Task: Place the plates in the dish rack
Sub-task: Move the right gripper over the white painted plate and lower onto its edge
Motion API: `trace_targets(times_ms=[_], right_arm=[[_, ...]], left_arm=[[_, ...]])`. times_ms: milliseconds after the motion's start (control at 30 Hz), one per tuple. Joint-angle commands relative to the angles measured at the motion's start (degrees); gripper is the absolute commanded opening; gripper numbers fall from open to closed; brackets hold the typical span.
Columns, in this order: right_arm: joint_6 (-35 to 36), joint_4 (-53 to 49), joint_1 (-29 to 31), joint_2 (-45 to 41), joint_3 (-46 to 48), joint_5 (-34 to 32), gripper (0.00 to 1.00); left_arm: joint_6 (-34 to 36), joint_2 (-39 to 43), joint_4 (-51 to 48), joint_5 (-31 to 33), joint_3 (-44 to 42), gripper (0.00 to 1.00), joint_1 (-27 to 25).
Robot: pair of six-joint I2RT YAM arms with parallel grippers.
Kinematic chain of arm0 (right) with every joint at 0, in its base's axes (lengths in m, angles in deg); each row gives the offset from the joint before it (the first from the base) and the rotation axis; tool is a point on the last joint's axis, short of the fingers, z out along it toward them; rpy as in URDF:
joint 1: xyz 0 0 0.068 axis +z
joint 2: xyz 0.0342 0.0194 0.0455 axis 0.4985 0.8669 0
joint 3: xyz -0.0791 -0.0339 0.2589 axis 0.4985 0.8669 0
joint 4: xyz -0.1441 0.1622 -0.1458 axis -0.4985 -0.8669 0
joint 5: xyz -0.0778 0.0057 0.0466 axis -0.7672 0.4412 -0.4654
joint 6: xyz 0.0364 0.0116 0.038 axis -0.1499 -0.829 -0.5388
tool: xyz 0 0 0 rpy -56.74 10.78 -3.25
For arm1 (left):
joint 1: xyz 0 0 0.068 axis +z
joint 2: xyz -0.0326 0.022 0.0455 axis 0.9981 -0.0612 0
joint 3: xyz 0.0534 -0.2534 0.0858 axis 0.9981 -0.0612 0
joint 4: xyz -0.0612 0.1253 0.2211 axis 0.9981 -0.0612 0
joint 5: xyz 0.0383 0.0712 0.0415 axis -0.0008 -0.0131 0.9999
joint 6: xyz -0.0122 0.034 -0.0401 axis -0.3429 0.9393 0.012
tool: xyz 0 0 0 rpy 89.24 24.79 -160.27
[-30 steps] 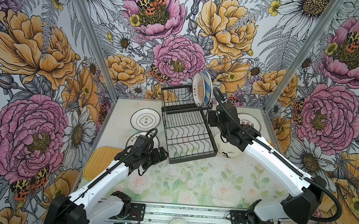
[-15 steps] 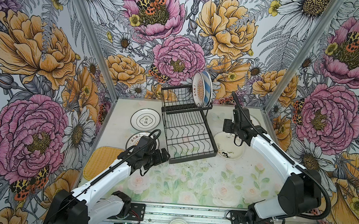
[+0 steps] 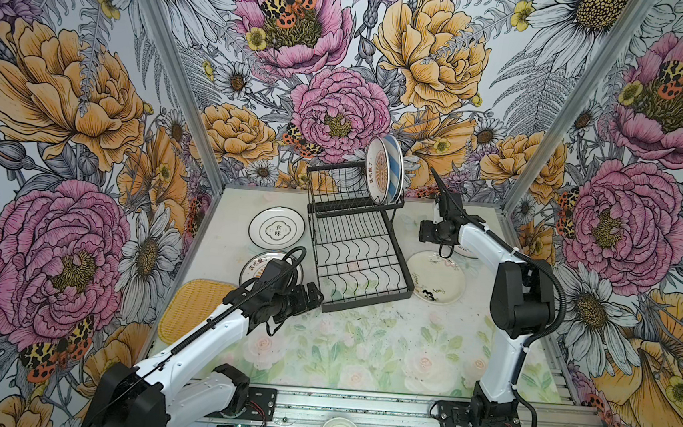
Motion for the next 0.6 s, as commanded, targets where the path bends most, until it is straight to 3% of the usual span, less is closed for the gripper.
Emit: trace_targets(times_ms=[0,567], right_arm=[[2.17,-2.76,-0.15,3.06,-3.84,1.57,0.68],[7.54,-6.14,0.06,10.26,-7.64,-0.18,0.67]], left_arm=[[0.69,0.6,1.14,1.09,0.57,0.99,-0.29],[0.69,-0.8,1.15,0.94,1.54,0.99,-0.38]])
